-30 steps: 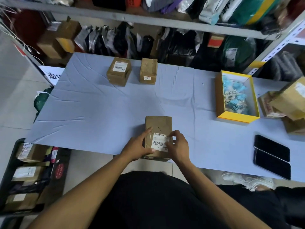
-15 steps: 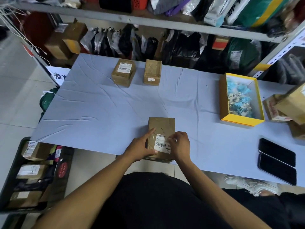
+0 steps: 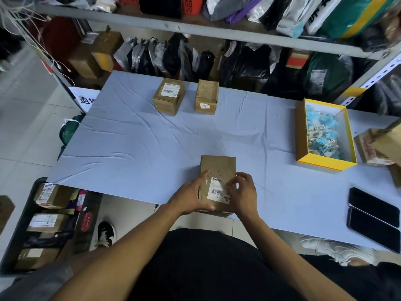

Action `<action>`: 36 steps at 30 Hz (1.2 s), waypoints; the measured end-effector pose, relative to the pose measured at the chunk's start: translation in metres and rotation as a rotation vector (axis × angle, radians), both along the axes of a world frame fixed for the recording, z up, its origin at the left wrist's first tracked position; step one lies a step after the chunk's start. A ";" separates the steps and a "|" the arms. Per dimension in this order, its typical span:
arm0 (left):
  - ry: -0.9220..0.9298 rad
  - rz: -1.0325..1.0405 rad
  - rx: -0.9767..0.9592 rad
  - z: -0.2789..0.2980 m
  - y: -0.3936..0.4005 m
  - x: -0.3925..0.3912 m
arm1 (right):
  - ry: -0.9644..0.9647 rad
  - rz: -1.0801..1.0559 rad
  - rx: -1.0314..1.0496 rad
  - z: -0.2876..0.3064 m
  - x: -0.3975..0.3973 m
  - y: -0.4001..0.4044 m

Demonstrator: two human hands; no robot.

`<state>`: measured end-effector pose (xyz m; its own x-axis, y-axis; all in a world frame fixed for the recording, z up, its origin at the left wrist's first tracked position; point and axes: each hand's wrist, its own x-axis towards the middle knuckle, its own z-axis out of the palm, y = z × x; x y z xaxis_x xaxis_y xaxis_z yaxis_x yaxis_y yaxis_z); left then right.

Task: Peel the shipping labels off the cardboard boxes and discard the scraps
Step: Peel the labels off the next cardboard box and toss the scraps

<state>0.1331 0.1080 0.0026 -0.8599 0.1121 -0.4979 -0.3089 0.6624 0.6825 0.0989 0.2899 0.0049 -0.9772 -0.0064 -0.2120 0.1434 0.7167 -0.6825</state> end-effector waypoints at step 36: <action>-0.103 0.088 0.054 0.005 0.007 -0.009 | -0.121 0.150 -0.022 0.025 -0.006 0.008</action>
